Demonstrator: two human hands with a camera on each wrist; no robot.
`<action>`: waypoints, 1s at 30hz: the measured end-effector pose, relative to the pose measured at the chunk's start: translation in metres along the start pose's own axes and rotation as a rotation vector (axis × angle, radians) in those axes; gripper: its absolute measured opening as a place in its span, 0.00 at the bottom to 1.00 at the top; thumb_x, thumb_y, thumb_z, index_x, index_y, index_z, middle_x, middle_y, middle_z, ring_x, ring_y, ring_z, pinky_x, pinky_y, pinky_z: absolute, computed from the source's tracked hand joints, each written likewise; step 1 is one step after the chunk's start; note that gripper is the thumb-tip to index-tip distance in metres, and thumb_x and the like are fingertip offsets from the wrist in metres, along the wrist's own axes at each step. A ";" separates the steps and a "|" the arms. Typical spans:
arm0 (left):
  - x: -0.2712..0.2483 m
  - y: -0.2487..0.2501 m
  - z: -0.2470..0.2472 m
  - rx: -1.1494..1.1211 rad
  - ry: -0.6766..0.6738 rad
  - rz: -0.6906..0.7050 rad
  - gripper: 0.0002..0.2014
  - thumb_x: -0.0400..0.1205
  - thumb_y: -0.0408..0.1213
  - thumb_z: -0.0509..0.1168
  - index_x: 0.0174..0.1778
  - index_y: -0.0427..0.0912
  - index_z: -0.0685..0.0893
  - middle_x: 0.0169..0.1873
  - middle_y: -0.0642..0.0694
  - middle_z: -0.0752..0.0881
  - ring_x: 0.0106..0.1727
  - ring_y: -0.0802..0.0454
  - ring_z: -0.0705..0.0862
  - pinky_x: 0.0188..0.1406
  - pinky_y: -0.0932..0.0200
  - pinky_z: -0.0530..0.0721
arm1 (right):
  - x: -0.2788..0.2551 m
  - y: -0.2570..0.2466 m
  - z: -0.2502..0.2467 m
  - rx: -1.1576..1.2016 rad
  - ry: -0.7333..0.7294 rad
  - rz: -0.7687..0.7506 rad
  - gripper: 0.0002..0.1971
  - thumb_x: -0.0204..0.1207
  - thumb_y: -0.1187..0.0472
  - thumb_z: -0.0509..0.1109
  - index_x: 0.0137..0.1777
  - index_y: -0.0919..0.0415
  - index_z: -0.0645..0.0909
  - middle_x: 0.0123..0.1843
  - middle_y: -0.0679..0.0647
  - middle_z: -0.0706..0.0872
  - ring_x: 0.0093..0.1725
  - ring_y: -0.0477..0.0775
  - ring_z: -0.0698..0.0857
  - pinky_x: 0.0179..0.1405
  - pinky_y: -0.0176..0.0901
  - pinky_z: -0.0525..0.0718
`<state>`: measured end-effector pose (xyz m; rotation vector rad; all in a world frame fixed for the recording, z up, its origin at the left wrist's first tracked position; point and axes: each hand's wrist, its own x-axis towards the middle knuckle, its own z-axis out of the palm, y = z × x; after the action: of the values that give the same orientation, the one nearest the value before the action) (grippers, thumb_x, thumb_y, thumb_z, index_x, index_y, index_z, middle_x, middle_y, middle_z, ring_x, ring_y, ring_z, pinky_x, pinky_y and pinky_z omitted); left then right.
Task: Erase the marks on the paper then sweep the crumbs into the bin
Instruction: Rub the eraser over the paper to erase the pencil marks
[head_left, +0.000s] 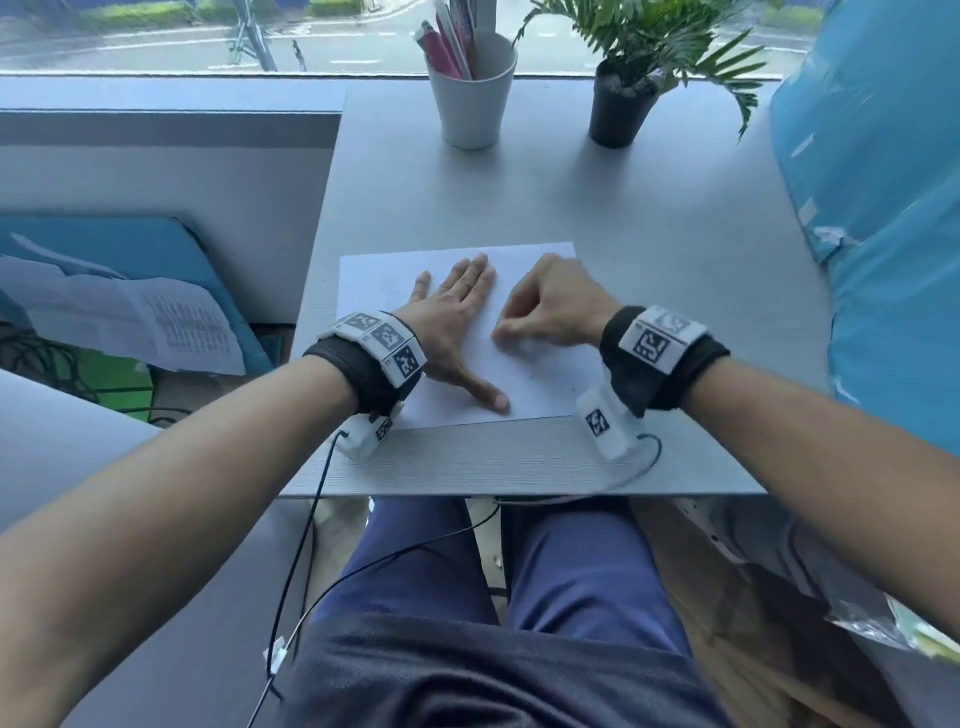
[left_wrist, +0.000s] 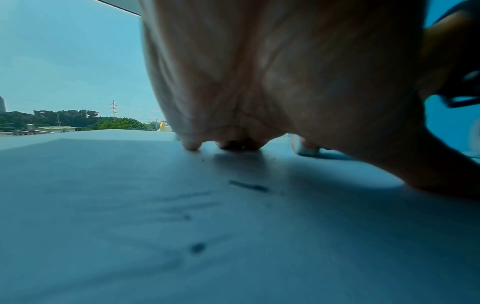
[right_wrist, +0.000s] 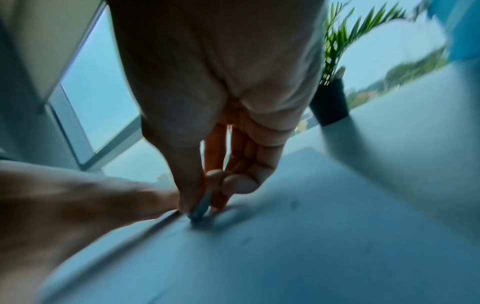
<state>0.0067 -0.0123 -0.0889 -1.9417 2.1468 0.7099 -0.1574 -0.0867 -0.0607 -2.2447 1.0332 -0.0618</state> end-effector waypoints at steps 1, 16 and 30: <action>0.000 0.000 0.000 0.000 0.008 0.003 0.82 0.49 0.83 0.69 0.85 0.41 0.30 0.84 0.48 0.28 0.84 0.52 0.28 0.82 0.38 0.32 | 0.007 0.004 -0.007 0.011 0.066 0.019 0.07 0.65 0.57 0.81 0.40 0.59 0.93 0.37 0.51 0.92 0.34 0.41 0.84 0.31 0.19 0.74; -0.011 0.001 -0.025 0.288 0.089 -0.177 0.49 0.84 0.67 0.50 0.86 0.32 0.41 0.86 0.35 0.39 0.87 0.41 0.39 0.85 0.42 0.39 | 0.004 0.042 -0.032 -0.309 0.062 0.055 0.06 0.67 0.46 0.77 0.36 0.43 0.84 0.57 0.43 0.89 0.61 0.53 0.83 0.66 0.54 0.78; -0.039 0.009 0.008 0.267 -0.060 0.088 0.55 0.69 0.81 0.30 0.85 0.46 0.30 0.84 0.45 0.30 0.86 0.48 0.32 0.84 0.47 0.33 | 0.004 0.038 -0.030 -0.376 0.094 0.067 0.09 0.69 0.48 0.78 0.48 0.47 0.89 0.55 0.44 0.87 0.62 0.54 0.77 0.64 0.53 0.75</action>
<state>0.0019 0.0268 -0.0768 -1.6800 2.1740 0.4594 -0.1886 -0.1240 -0.0602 -2.5596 1.2544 0.0621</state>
